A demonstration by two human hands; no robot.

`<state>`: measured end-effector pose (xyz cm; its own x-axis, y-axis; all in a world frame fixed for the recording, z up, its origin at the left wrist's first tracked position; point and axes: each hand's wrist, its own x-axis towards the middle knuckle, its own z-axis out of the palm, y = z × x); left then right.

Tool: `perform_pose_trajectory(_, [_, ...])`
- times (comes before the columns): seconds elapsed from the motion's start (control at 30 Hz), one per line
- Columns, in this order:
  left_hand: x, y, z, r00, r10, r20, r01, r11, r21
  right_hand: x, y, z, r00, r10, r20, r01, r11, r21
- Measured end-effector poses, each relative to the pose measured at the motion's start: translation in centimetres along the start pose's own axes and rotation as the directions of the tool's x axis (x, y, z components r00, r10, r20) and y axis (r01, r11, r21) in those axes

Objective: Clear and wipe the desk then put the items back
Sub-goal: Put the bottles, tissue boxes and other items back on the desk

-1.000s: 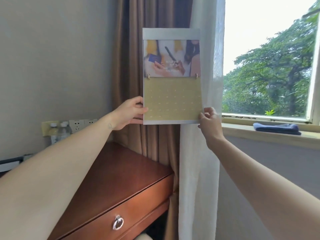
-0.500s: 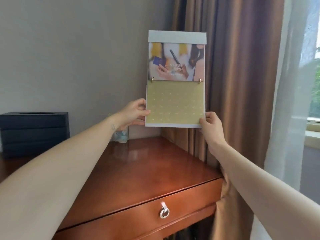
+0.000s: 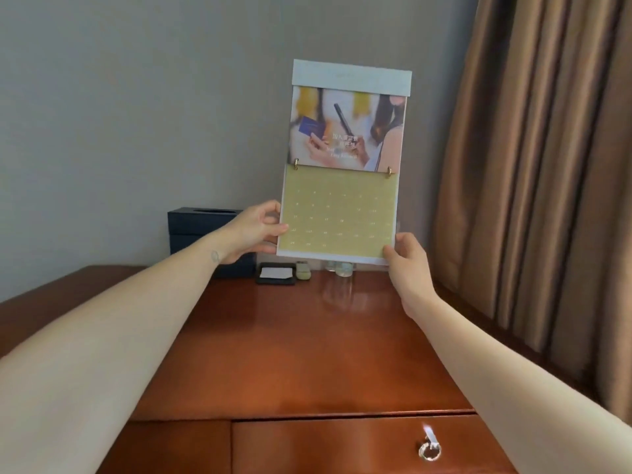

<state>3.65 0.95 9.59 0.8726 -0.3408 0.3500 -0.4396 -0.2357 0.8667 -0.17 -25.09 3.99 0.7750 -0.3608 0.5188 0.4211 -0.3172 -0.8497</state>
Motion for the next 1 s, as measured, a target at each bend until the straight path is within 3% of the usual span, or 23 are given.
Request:
perform_pose_trajectory(0.27, [-3.6, -5.2, -6.4, 0.989, -0.102, -0.111, 0.107, 0.993, 0.040, -1.9, 2.1, 8.8, 0.983, 0.063, 0.174, -0.072, 0.996, 0.044])
perform_pose_trajectory(0.53, [-9.4, -12.1, -11.8, 0.944, -0.227, -0.238, 0.241, 0.970, 0.028, -5.2, 5.1, 17.7, 0.924, 0.089, 0.373, -0.079, 0.996, -0.042])
perform_pose_trajectory(0.83, [-14.8, -19.8, -18.7, 0.822, -0.363, -0.438, 0.418, 0.908, 0.032, -8.3, 7.0, 29.4, 0.787, 0.073, 0.613, 0.034, 0.986, -0.160])
perform_pose_trajectory(1.0, [-14.8, -23.5, -21.9, 0.777, -0.369, -0.509, 0.540, 0.808, 0.238, -7.4, 7.5, 34.7, 0.673, 0.089, 0.735, 0.194, 0.937, -0.291])
